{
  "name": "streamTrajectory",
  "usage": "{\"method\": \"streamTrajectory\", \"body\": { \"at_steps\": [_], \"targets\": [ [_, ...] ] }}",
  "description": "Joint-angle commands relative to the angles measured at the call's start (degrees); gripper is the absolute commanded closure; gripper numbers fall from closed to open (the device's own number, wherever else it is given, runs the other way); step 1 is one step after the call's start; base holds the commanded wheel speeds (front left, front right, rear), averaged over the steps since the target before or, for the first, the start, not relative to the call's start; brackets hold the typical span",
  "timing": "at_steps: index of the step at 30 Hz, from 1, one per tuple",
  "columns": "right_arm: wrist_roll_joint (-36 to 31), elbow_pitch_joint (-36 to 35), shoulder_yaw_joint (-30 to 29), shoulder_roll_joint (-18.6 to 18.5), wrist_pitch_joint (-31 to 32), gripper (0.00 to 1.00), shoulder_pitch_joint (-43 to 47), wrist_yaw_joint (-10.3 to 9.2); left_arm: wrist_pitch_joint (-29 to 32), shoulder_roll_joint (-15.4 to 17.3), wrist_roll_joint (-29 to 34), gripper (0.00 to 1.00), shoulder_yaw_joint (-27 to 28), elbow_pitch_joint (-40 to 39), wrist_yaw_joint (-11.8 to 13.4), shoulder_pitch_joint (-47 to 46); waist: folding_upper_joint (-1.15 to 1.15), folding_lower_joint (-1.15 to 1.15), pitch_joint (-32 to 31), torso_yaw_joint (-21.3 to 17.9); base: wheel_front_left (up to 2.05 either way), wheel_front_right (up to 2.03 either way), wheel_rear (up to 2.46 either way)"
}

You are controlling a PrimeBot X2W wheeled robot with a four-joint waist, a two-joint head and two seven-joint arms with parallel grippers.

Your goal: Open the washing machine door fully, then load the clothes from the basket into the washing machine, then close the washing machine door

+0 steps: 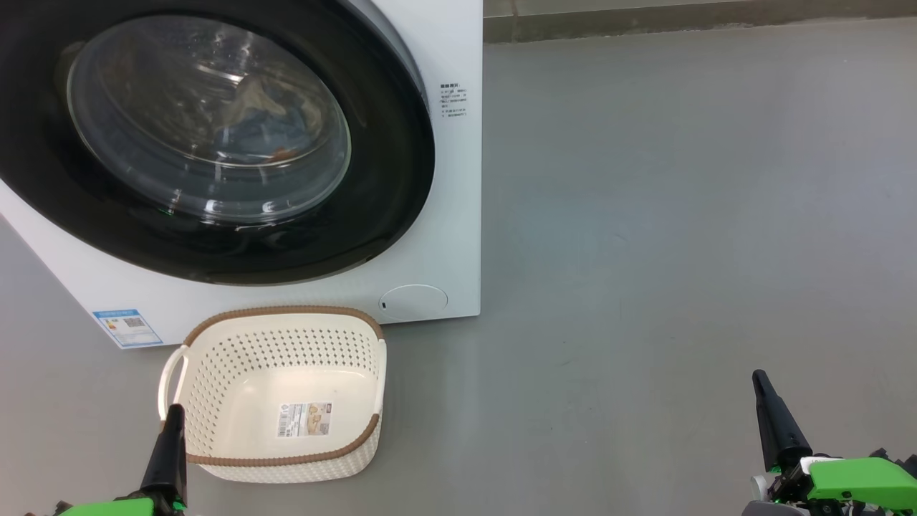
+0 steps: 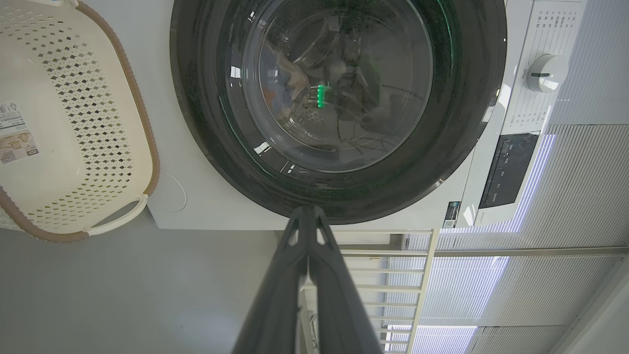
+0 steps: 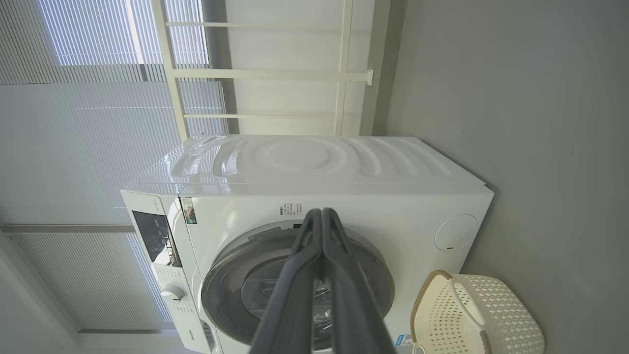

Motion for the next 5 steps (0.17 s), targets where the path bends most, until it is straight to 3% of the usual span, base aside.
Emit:
{"method": "streamTrajectory", "body": {
  "at_steps": [1, 5],
  "targets": [
    [-0.14, -1.38, 1.35, -0.11, 0.42, 1.00, -2.34, -0.06, 0.36, 0.85, 0.20, 1.00, 1.93, -0.86, -0.62, -2.37, 0.00, 0.00, 0.00, 0.00, 0.00, 0.00, 0.00],
    [-0.15, -1.38, 1.34, -0.10, 0.43, 1.00, -2.34, -0.06, 0.36, 0.84, 0.21, 1.00, 1.94, -0.86, -0.62, -2.37, 0.00, 0.00, 0.00, 0.00, 0.00, 0.00, 0.00]
  ]
}}
